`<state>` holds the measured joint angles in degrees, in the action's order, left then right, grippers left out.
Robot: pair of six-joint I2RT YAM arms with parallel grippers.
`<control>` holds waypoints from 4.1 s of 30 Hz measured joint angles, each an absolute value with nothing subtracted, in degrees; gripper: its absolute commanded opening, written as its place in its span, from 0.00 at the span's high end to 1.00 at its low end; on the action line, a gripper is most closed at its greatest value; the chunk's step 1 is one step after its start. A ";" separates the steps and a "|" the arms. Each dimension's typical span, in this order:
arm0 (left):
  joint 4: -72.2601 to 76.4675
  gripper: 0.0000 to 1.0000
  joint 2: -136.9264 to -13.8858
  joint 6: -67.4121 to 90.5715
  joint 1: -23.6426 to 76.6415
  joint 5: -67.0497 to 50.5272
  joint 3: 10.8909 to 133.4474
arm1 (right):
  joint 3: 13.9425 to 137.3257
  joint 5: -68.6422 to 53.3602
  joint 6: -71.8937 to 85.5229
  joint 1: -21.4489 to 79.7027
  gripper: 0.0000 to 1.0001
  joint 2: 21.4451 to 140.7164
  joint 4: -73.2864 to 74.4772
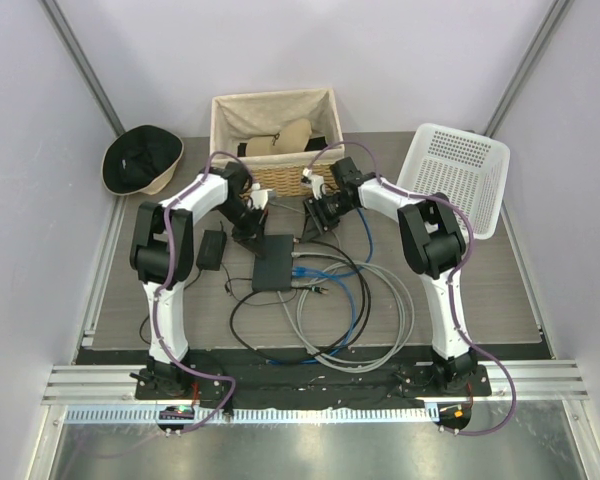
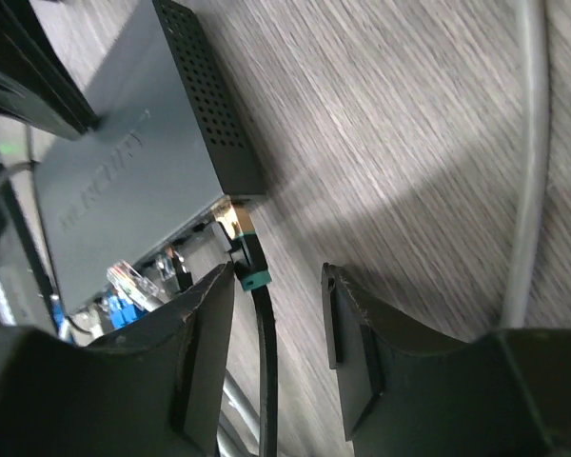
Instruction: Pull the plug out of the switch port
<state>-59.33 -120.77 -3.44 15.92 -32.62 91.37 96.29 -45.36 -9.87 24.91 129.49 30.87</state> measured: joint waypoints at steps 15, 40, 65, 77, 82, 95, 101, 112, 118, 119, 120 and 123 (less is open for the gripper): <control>-60.51 1.00 -120.46 -3.62 17.04 -31.46 90.83 | 96.95 -54.13 2.24 23.90 0.56 133.12 26.09; -62.13 1.00 -120.92 -3.73 17.96 -29.87 91.66 | 95.72 -66.15 13.47 23.07 0.58 136.35 10.87; -62.41 1.00 -120.99 -3.70 18.72 -28.53 92.20 | 94.87 -61.95 11.94 23.03 0.63 136.33 12.12; -62.48 1.00 -121.01 -3.70 19.03 -28.01 92.36 | 94.21 -63.37 11.18 23.03 0.92 136.22 12.19; -62.63 1.00 -121.05 -3.70 19.25 -27.77 92.44 | 93.73 -63.16 10.85 23.03 0.98 135.70 12.47; -62.96 1.00 -121.34 -3.64 20.64 -27.73 92.55 | 93.89 -64.25 -1.43 22.61 0.99 134.06 23.31; -62.63 1.00 -121.08 -3.66 20.93 -27.62 92.12 | 97.12 -61.89 -9.43 22.52 0.98 133.97 32.67; -63.24 1.00 -120.99 -3.70 20.95 -26.26 92.16 | 94.21 -54.02 -12.14 22.37 0.98 130.82 39.07; -63.59 1.00 -120.97 -3.73 20.95 -25.47 92.18 | 92.49 -46.44 -12.12 21.54 0.99 121.43 37.15; -63.57 1.00 -120.95 -3.73 20.95 -25.45 92.12 | 92.29 -44.82 -12.14 21.19 0.98 119.31 36.58; -63.53 1.00 -120.88 -3.73 20.95 -25.43 92.03 | 92.16 -43.24 -12.14 20.80 0.99 117.23 36.10; -62.74 1.00 -120.20 -3.70 20.95 -25.45 91.13 | 92.12 -38.61 -12.21 19.35 0.99 112.14 34.70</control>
<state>-62.74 -120.20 -3.70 20.95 -25.45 91.13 92.12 -38.61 -12.21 19.35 112.14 34.70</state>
